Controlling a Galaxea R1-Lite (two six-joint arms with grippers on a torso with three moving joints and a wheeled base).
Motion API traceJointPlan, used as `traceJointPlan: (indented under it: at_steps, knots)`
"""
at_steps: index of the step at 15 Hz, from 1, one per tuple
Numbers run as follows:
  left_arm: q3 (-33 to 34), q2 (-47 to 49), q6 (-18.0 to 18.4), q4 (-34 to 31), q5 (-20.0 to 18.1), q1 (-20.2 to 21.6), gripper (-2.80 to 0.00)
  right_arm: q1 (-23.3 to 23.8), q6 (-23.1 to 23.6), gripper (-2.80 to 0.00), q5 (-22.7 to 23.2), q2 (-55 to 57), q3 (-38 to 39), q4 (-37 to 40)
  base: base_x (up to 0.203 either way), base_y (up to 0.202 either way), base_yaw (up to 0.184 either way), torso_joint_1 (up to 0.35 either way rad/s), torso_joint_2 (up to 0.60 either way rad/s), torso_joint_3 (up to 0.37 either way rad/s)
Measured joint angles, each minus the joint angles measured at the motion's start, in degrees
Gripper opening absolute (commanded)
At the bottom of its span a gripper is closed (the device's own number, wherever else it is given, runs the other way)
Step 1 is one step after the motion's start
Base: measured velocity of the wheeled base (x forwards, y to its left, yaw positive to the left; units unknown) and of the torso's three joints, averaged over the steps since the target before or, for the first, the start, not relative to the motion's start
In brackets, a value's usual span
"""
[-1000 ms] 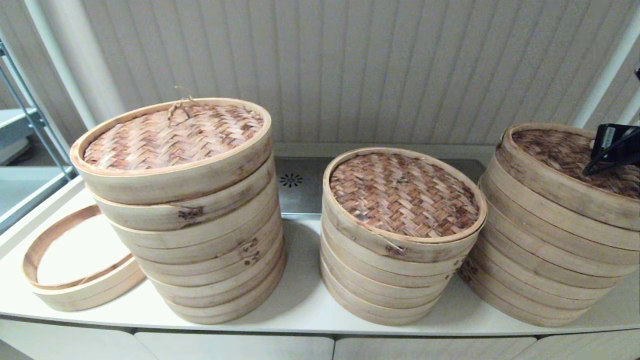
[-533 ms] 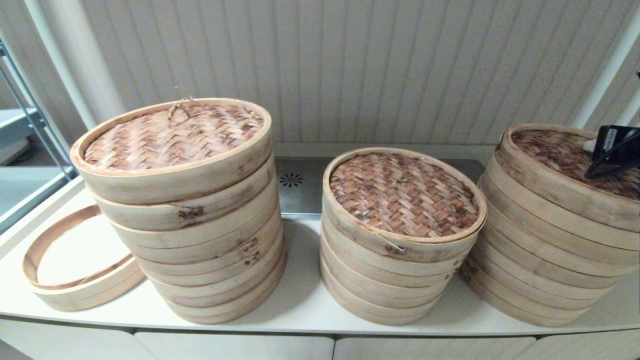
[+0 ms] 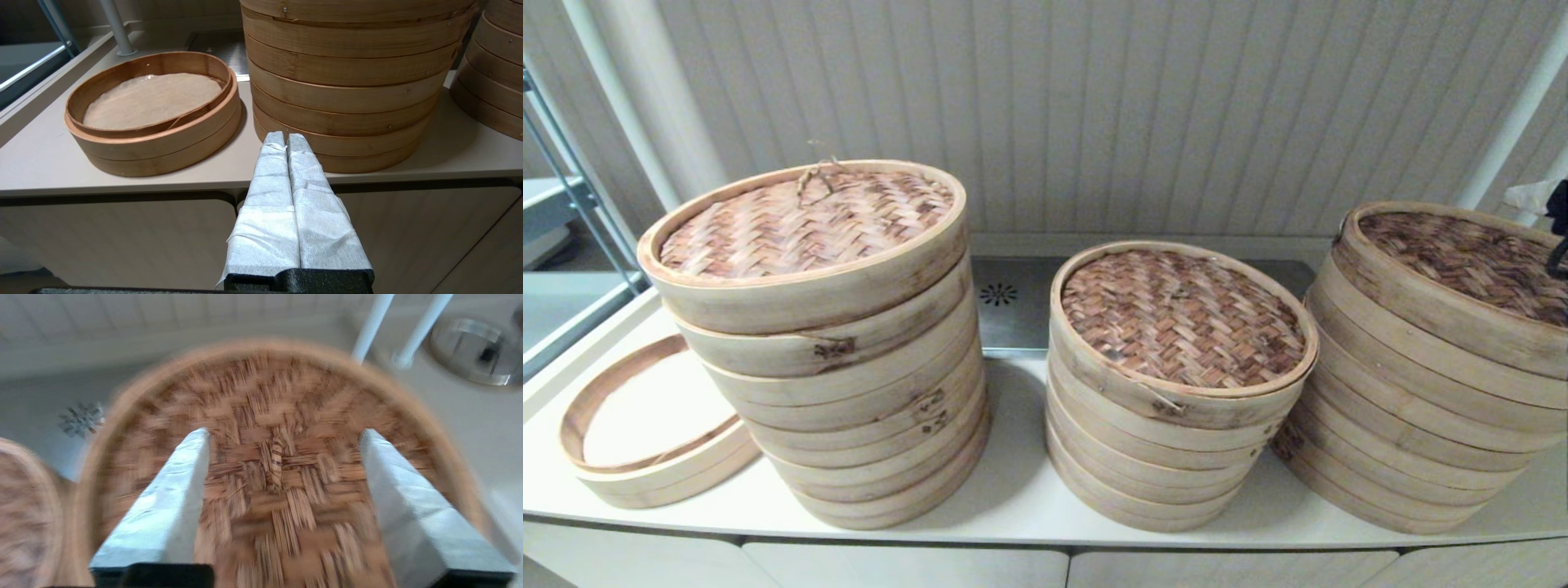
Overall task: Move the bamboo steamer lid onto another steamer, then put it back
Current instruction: Pick up the steamer
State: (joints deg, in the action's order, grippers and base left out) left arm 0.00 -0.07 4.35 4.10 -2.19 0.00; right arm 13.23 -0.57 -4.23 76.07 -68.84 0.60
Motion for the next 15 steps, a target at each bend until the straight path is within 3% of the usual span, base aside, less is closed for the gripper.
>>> traceJointPlan:
  at_steps: [1,8,11,15]
  knots:
    - [0.0,0.0,0.0,0.0,0.0,0.0,-2.80,0.0,0.0,-2.80,0.1,-2.9,0.3,1.0,0.000,0.000,0.000,0.000,0.00,0.000]
    - [0.0,0.0,0.0,0.0,0.0,0.0,-2.80,-1.9,2.1,-2.80,6.6,-25.9,3.1,19.0,0.000,0.000,0.000,0.000,0.00,0.000]
    - [0.0,0.0,0.0,0.0,0.0,0.0,-2.80,-5.3,2.5,-2.80,12.6,-33.5,10.1,20.4,0.000,0.000,0.000,0.000,0.00,0.000]
    - [0.0,0.0,0.0,0.0,0.0,0.0,-2.80,-8.7,2.5,-2.80,14.6,-39.3,21.8,18.4,0.000,0.000,0.000,0.000,0.00,0.000]
